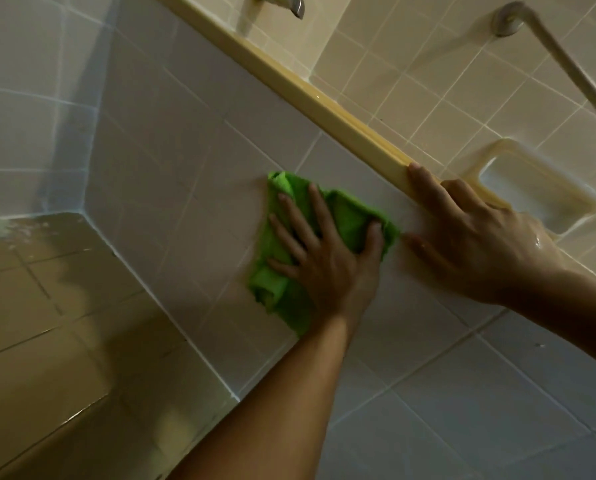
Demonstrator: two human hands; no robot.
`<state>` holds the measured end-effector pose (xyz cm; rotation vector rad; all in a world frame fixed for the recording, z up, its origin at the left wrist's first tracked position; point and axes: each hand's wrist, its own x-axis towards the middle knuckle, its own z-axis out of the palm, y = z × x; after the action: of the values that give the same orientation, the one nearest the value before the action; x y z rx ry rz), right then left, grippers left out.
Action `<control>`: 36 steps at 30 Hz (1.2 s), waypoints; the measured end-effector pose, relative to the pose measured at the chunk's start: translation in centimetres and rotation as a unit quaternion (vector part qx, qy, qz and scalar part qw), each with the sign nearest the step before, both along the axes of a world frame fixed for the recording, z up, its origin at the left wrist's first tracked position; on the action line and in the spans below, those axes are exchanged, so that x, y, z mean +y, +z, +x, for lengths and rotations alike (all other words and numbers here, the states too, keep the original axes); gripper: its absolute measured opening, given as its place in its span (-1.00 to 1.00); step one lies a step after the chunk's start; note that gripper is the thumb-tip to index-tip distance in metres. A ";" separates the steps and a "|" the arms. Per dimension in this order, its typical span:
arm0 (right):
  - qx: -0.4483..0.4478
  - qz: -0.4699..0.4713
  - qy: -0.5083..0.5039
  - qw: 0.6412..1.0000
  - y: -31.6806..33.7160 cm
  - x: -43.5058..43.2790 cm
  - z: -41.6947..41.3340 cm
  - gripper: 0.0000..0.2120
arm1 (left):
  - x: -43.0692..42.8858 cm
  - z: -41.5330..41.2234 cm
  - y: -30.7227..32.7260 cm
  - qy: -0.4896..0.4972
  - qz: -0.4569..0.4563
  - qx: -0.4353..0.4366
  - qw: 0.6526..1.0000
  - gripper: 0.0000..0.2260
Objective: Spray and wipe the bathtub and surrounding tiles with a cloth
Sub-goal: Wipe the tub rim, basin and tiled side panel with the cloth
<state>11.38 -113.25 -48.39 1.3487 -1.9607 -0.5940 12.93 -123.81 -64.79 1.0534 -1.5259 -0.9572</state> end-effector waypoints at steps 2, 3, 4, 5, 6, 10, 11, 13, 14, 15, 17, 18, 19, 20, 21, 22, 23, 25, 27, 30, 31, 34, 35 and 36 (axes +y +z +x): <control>-0.007 -0.003 0.000 1.000 0.0 -0.2 0.3 -0.18 | -1.4 -0.1 2.0 0.009 0.005 0.014 1.000 -0.12; -0.009 -0.004 -0.001 1.000 0.0 -0.2 0.4 -0.18 | -2.1 -0.2 3.0 0.010 0.010 0.021 1.000 -0.11; -0.010 -0.004 -0.002 1.000 0.0 -0.2 0.4 -0.17 | -2.9 -0.3 3.8 0.011 0.015 0.026 0.999 -0.10; -0.009 -0.004 -0.005 1.000 0.0 -0.2 0.5 -0.17 | -3.6 -0.3 4.6 0.012 0.020 0.030 0.999 -0.10; -0.007 -0.004 -0.005 1.000 0.0 -0.3 0.5 -0.16 | -4.3 -0.3 5.1 0.016 0.025 0.035 0.999 -0.09; -0.021 0.005 -0.005 1.000 0.3 -0.9 0.3 -0.15 | -7.2 0.0 5.9 0.020 0.047 0.059 0.997 -0.09; -0.028 0.006 -0.007 1.000 0.4 -1.3 0.3 -0.15 | -7.9 0.1 5.8 0.021 0.054 0.064 0.996 -0.10; -0.033 0.004 -0.008 0.999 0.4 -2.2 0.1 -0.15 | -9.2 0.4 5.4 0.024 0.067 0.070 0.995 -0.10; -0.032 0.002 -0.008 0.999 0.3 -2.7 0.0 -0.15 | -9.8 0.4 5.1 0.024 0.073 0.072 0.994 -0.10; -0.029 0.000 -0.009 1.000 0.3 -3.2 0.0 -0.15 | -10.3 0.5 4.8 0.025 0.078 0.073 0.994 -0.10; -0.022 0.003 -0.007 1.000 0.2 -4.3 -0.2 -0.15 | -11.1 0.7 4.0 0.026 0.087 0.077 0.993 -0.10; -0.021 0.005 -0.003 1.000 0.1 -4.8 -0.2 -0.15 | -11.4 0.7 3.5 0.025 0.092 0.077 0.992 -0.10; -0.021 0.004 0.000 1.000 0.2 -5.2 -0.3 -0.15 | -11.6 0.8 2.9 0.025 0.096 0.076 0.992 -0.10; -0.021 0.003 0.003 1.000 0.2 -5.7 -0.3 -0.15 | -11.8 0.8 2.3 0.025 0.098 0.075 0.992 -0.11; -0.020 0.002 0.007 1.000 0.2 -6.2 -0.4 -0.14 | -12.0 0.9 1.6 0.024 0.100 0.074 0.992 -0.11; -0.016 0.002 0.014 1.000 0.2 -6.6 -0.4 -0.14 | -12.1 1.0 0.9 0.023 0.102 0.074 0.992 -0.11; -0.012 0.002 0.021 1.000 0.2 -7.0 -0.4 -0.14 | -12.3 1.0 0.1 0.022 0.105 0.073 0.992 -0.12; -0.009 0.007 0.029 1.000 0.2 -7.8 -0.5 -0.14 | -12.7 1.1 -1.5 0.026 0.112 0.070 0.991 -0.13; -0.019 0.014 0.036 0.999 0.5 -8.7 -0.5 -0.12 | -13.2 1.0 -3.2 0.032 0.121 0.072 0.990 -0.15; -0.054 0.029 0.046 0.997 1.0 -10.0 -0.6 -0.08 | -13.5 0.8 -5.9 0.043 0.151 0.071 0.985 -0.15; -0.070 0.035 0.051 0.996 1.2 -10.4 -0.6 -0.07 | -13.6 0.7 -6.9 0.047 0.165 0.069 0.983 -0.15; -0.100 0.058 0.068 0.991 1.4 -10.9 -0.7 -0.07 | -13.4 0.4 -9.6 0.059 0.187 0.063 0.979 -0.17; -0.097 0.061 0.072 0.991 1.4 -10.8 -0.7 -0.08 | -13.2 0.4 -10.5 0.059 0.193 0.064 0.977 -0.18; -0.092 0.061 0.073 0.991 1.4 -10.7 -0.6 -0.08 | -13.0 0.3 -11.3 0.055 0.201 0.067 0.976 -0.18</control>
<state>10.79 -123.93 -46.97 1.6601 -1.9738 -0.5434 13.20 -136.84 -76.10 1.3112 -1.1753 -1.2642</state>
